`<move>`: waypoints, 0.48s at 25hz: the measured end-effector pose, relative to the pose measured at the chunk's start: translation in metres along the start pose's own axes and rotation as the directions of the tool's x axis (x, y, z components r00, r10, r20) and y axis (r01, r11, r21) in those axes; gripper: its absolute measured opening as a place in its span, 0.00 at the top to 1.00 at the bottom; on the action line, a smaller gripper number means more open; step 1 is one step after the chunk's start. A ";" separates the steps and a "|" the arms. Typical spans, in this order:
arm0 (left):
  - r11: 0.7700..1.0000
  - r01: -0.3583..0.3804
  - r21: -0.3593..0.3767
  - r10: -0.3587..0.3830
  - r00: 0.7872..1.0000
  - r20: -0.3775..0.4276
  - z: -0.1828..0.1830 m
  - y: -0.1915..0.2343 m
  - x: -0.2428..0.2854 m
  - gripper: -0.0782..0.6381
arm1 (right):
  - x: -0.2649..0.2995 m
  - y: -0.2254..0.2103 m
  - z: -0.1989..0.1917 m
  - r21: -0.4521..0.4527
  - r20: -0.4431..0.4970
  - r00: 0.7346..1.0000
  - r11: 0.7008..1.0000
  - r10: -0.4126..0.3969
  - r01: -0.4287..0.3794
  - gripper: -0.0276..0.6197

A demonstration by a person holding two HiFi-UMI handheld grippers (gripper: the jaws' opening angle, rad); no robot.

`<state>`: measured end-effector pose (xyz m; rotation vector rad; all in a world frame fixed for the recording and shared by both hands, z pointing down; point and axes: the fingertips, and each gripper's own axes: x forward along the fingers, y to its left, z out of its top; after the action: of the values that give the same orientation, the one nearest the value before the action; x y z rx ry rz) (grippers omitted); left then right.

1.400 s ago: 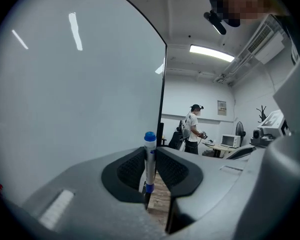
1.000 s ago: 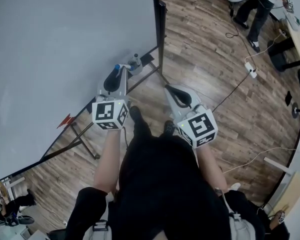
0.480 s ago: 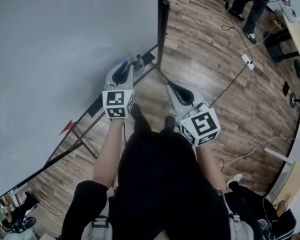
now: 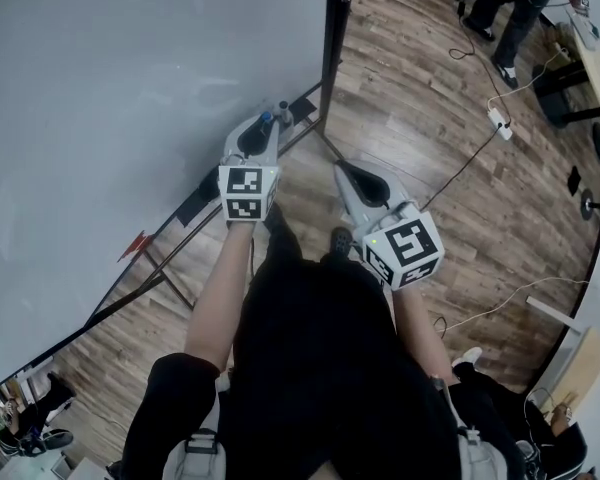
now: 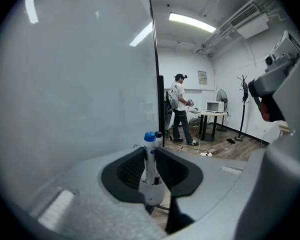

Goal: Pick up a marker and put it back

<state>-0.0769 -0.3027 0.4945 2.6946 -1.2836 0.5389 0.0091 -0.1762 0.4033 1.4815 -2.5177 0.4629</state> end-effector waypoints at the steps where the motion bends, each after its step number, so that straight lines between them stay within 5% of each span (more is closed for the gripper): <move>1: 1.000 0.001 -0.001 -0.001 1.000 -0.001 -0.001 0.000 0.000 0.78 | 0.001 0.000 0.000 0.001 -0.001 1.000 1.000 0.003 -0.003 0.96; 12: 1.000 -0.001 -0.002 0.001 1.000 0.031 0.003 0.004 -0.008 0.76 | 0.007 0.004 0.001 0.004 -0.001 1.000 1.000 0.028 -0.028 0.96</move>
<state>-0.0834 -0.3005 0.4886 2.7109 -1.2920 0.4978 0.0017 -0.1805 0.4038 1.4489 -2.5410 0.4735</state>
